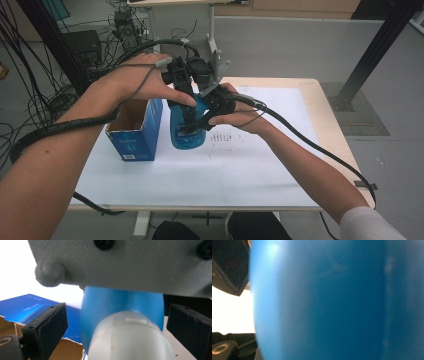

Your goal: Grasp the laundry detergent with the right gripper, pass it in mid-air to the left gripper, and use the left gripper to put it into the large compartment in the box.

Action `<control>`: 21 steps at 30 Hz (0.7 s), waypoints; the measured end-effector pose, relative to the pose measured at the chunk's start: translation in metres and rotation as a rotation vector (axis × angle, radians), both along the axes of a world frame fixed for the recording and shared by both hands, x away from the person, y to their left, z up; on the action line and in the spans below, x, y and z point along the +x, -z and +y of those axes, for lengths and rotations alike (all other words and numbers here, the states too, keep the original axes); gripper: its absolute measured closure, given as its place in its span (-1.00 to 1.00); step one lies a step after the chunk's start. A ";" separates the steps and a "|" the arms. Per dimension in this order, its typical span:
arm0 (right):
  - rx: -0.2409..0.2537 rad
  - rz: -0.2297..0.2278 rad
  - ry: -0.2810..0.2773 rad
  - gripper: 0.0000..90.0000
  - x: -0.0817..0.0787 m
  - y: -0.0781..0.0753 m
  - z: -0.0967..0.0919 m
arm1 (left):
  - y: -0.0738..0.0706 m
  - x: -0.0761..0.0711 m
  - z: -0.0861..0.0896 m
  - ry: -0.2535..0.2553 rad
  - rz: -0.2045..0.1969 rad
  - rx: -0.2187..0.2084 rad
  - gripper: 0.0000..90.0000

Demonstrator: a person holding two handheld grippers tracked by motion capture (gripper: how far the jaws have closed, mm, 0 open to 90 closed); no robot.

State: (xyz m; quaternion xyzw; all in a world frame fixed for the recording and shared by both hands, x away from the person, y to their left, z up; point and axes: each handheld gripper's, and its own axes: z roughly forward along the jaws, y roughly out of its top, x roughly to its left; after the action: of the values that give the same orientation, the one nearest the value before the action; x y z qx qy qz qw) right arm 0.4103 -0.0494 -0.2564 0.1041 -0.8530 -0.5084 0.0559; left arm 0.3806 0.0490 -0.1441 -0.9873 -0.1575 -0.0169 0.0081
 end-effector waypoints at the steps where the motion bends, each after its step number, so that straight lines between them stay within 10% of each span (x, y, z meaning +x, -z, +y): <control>1: 0.000 0.000 -0.001 -0.03 0.000 0.000 0.000 | 0.000 0.000 0.000 0.000 -0.002 -0.001 -0.91; 21: -0.002 0.005 0.003 -0.03 0.001 0.001 0.000 | 0.000 0.000 -0.001 0.003 0.002 -0.004 -0.91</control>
State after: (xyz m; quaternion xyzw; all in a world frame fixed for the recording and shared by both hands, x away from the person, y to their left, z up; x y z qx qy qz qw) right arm 0.4110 -0.0492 -0.2569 0.1014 -0.8536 -0.5078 0.0573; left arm 0.3805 0.0481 -0.1442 -0.9876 -0.1560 -0.0157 0.0064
